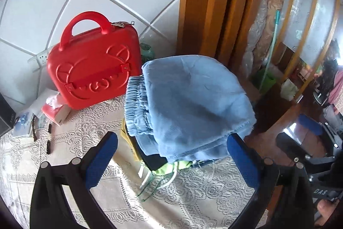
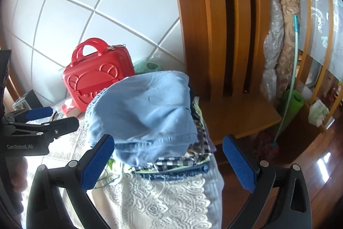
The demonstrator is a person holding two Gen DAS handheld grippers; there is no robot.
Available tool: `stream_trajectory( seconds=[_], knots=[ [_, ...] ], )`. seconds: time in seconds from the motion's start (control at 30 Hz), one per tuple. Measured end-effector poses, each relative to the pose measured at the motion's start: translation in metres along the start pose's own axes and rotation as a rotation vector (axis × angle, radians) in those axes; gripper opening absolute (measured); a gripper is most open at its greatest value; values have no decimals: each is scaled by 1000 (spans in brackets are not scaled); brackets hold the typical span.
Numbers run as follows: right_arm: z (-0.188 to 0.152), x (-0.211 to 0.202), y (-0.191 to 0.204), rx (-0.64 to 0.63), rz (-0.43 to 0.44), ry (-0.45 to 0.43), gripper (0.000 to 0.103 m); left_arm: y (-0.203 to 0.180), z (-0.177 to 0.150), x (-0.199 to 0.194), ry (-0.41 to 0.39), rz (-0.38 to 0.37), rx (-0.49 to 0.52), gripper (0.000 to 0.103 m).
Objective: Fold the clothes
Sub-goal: 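Lower the stacked garments onto the clothes pile and open both tools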
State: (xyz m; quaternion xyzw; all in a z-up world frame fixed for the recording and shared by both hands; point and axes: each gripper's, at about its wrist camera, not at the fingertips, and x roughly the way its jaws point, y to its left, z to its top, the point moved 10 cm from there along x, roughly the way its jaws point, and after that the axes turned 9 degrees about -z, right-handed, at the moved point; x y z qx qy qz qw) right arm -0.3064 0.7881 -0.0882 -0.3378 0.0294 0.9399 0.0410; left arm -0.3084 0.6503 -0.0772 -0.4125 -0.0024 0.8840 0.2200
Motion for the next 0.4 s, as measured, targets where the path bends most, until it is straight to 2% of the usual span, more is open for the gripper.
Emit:
stream_trajectory(
  seconds=[0.23,0.4],
  knots=[
    [-11,-11,-5,27,4,9,103,-6,-6,-7,-1,-15,2,103],
    [-12,-13,-5,36,12,11,103,-10,-7,-14,-18,1,30,103]
  ],
)
